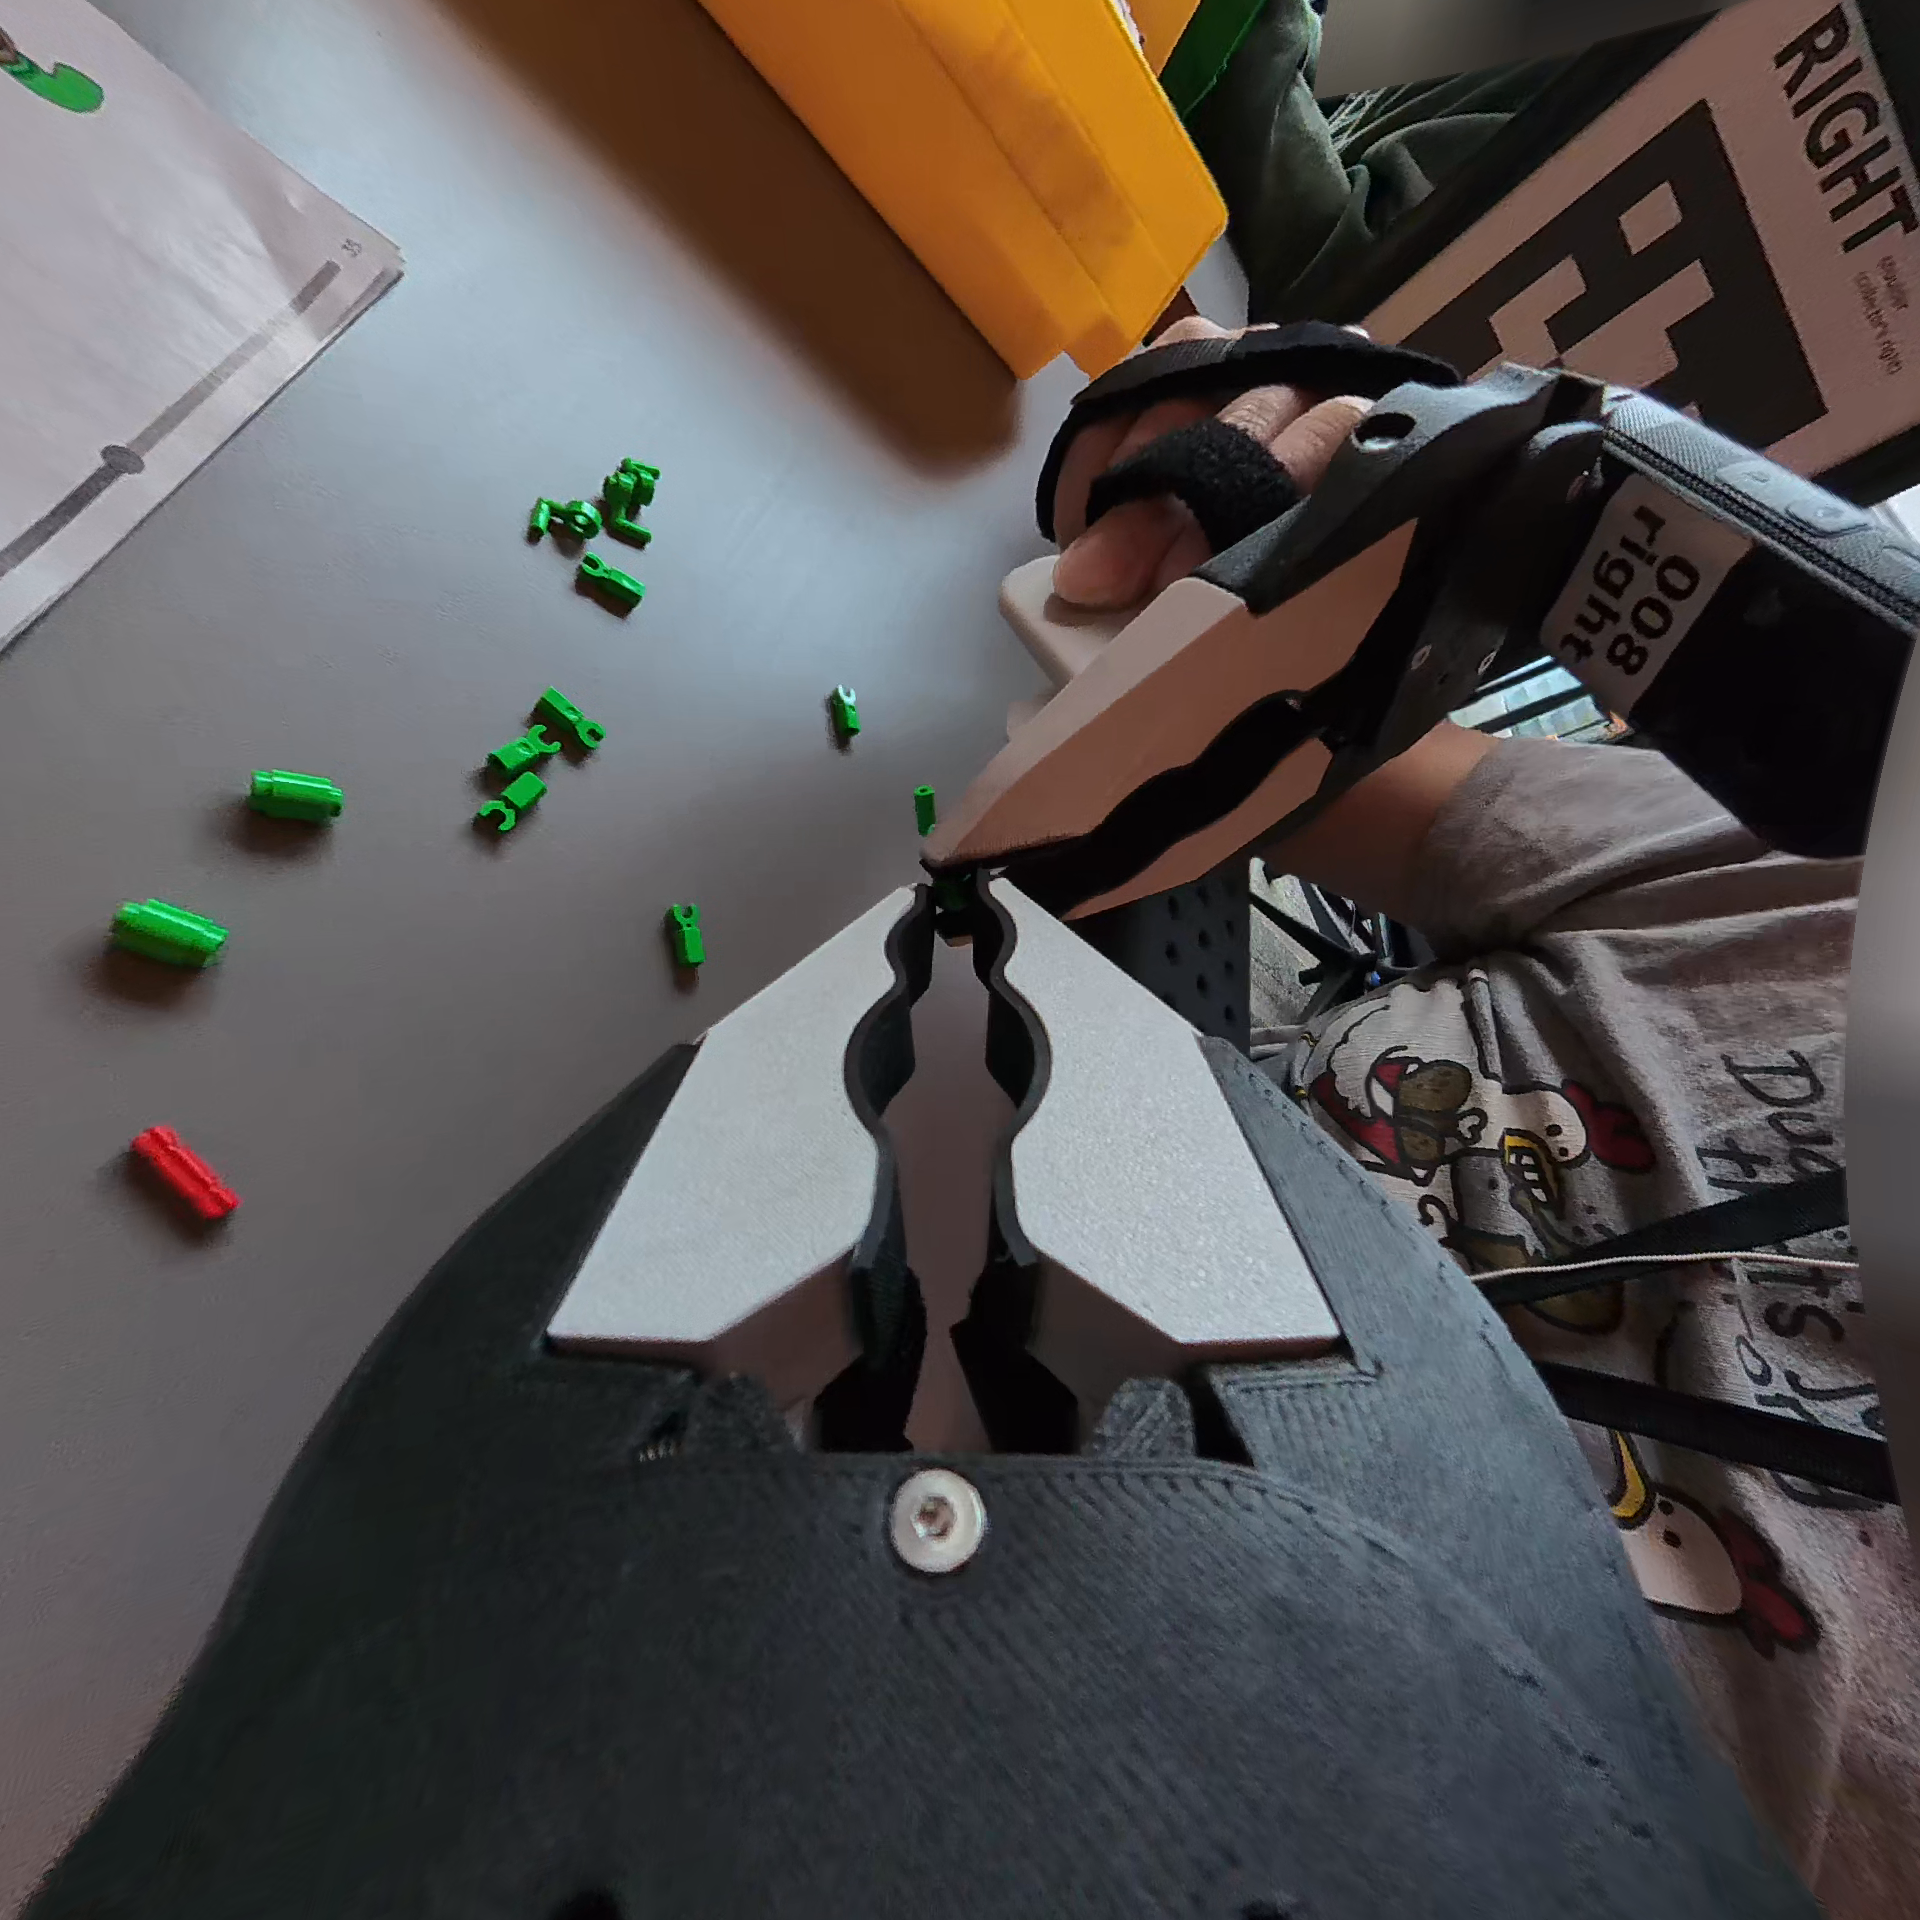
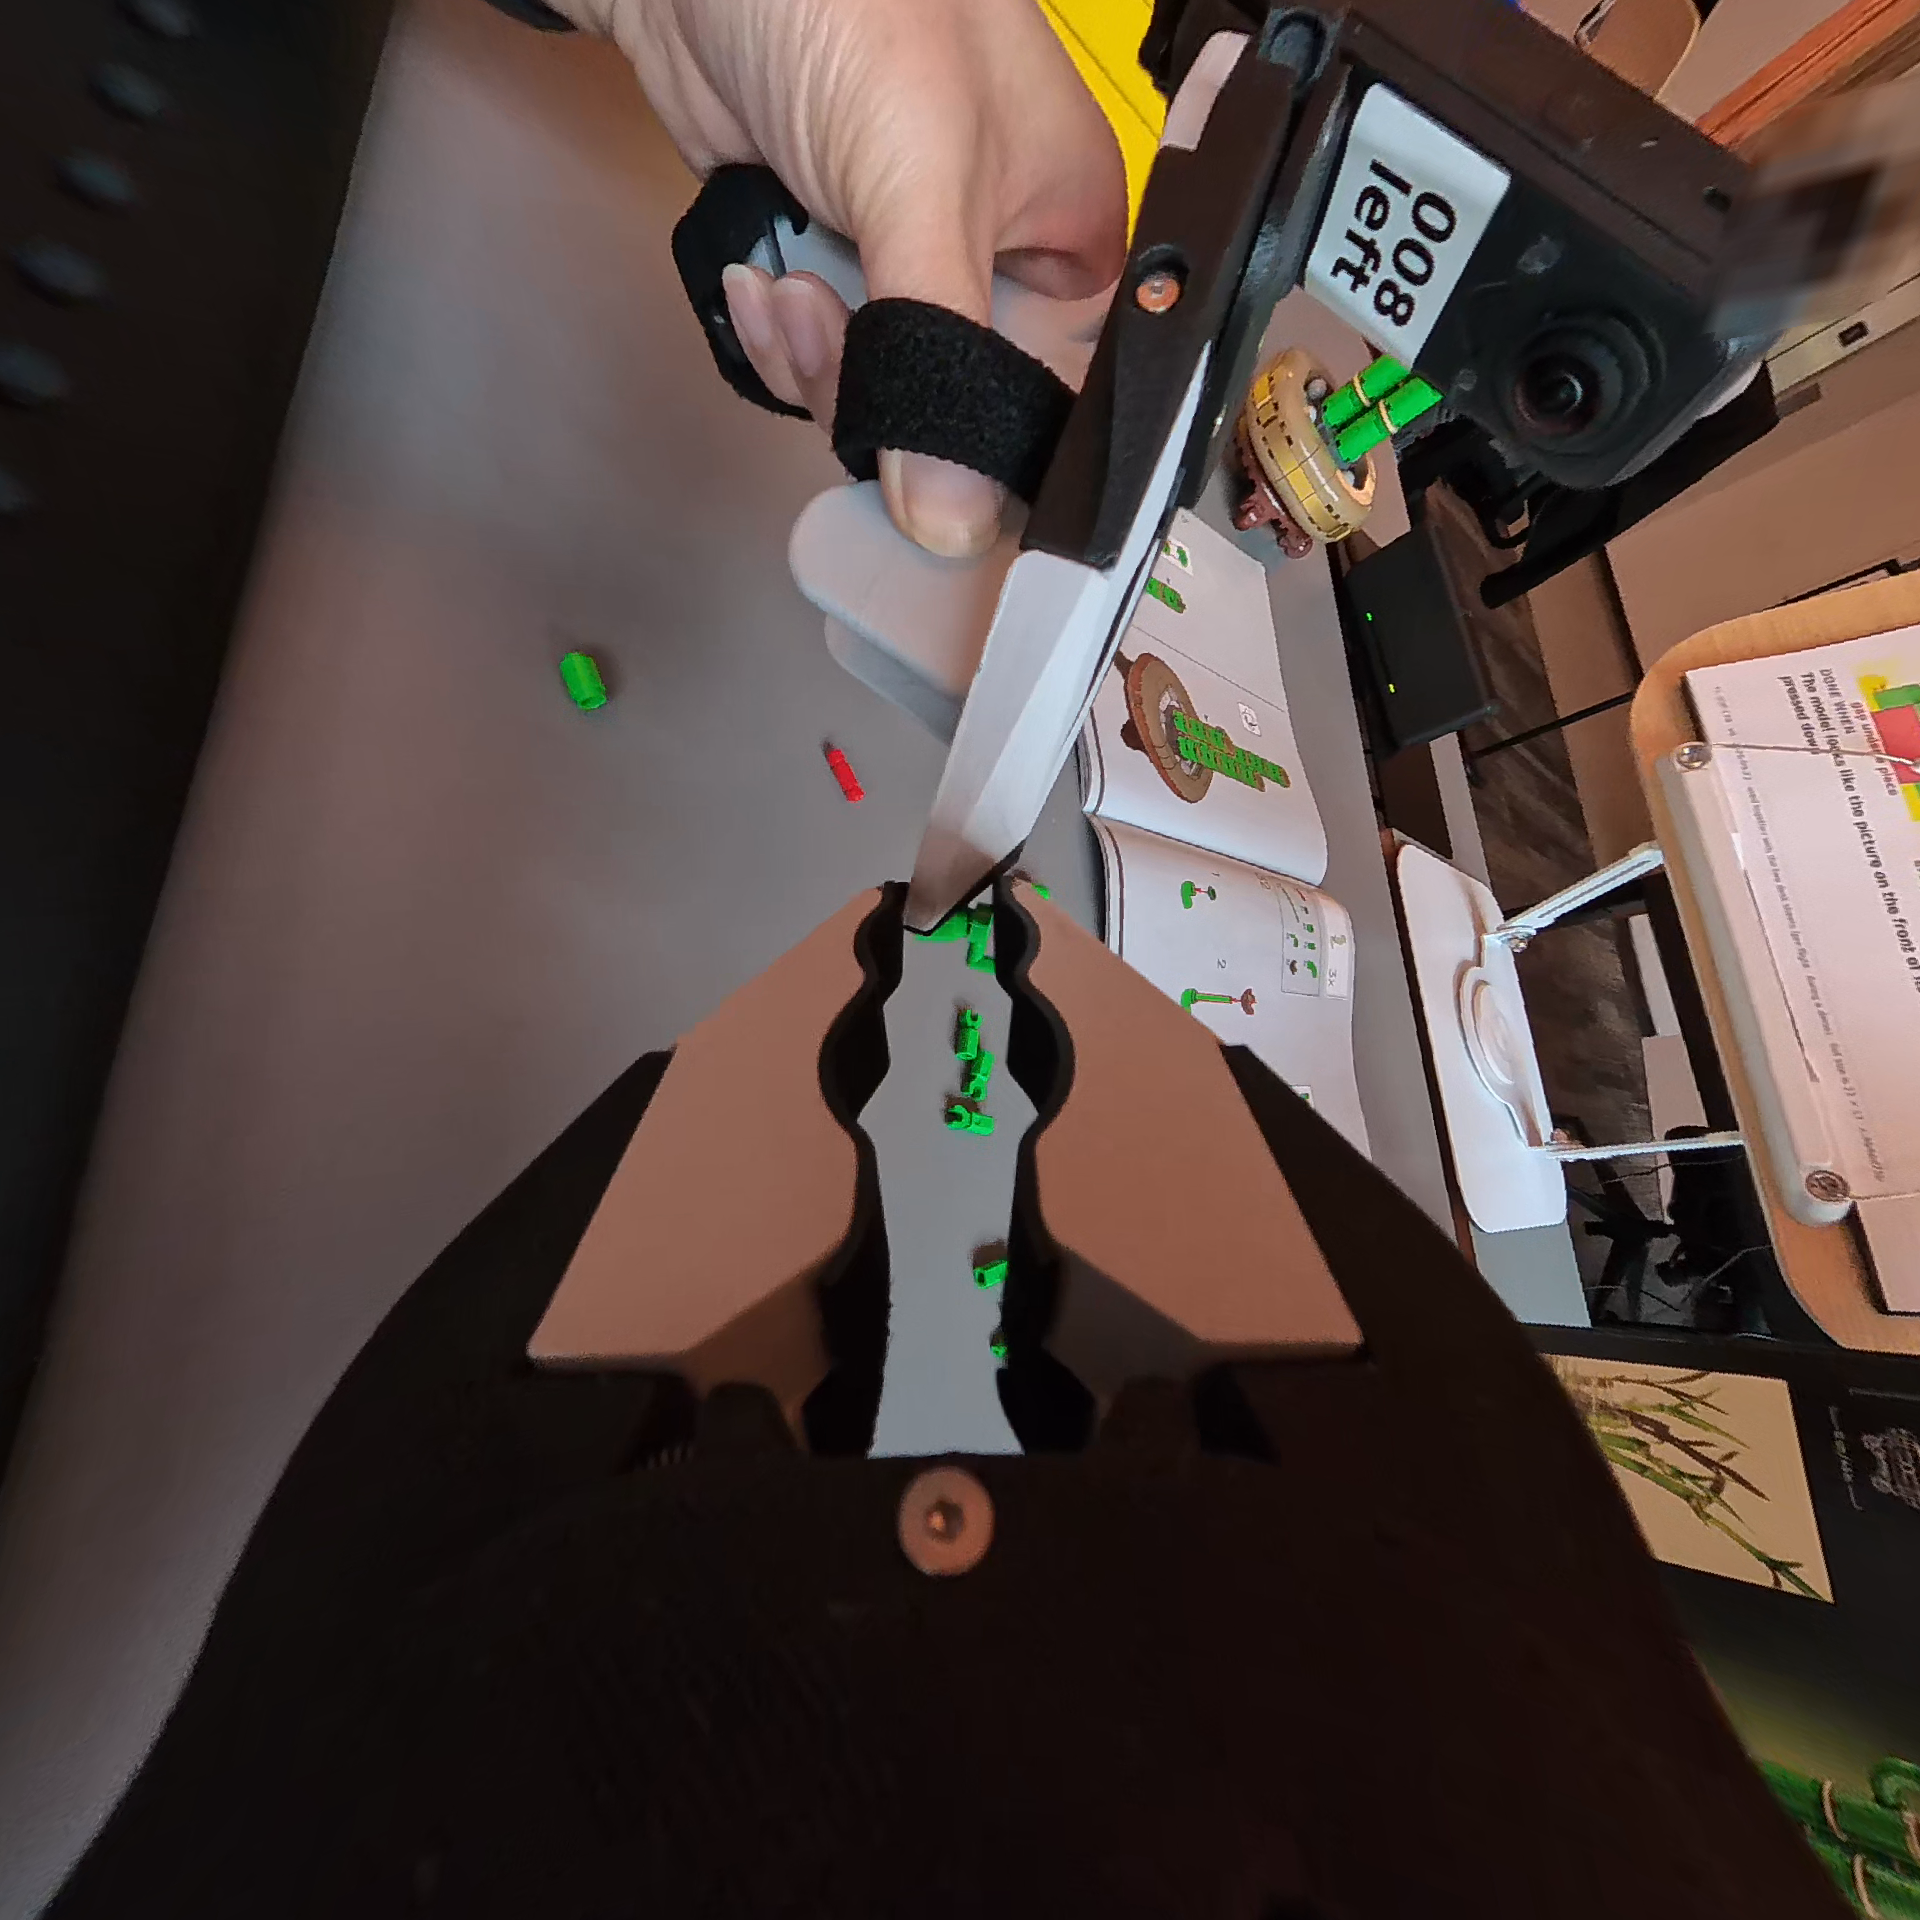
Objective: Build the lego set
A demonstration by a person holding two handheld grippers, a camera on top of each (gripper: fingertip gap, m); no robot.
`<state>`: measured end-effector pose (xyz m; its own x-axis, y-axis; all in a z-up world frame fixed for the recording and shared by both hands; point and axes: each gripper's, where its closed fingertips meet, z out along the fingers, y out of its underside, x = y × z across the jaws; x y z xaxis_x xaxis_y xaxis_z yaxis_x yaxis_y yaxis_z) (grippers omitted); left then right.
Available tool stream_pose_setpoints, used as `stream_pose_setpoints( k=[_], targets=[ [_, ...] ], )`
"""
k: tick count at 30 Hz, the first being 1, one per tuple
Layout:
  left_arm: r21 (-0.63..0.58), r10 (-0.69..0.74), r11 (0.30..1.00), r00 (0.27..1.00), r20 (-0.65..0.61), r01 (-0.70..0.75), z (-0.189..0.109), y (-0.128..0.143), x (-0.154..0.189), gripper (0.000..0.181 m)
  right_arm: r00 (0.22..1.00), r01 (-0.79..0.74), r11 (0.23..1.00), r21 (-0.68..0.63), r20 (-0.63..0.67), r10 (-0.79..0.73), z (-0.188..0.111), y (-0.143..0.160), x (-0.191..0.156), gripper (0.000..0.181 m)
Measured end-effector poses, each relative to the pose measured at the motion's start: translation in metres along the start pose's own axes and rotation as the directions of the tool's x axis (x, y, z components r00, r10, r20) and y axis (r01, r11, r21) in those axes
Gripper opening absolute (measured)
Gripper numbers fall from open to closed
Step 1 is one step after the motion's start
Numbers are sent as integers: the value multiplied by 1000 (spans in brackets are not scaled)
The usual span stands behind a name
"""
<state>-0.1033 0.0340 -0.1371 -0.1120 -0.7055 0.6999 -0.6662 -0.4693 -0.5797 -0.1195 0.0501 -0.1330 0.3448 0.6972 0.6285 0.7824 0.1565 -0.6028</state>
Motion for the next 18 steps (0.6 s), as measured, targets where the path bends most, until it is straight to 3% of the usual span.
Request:
stream_pose_setpoints(
  k=[18],
  targets=[
    [20, -44, 999, 999, 12, 44, -1, -2, -7, 5, 996, 64, 995, -70, -62, -69, 9, 7, 1, 20]
  ],
)
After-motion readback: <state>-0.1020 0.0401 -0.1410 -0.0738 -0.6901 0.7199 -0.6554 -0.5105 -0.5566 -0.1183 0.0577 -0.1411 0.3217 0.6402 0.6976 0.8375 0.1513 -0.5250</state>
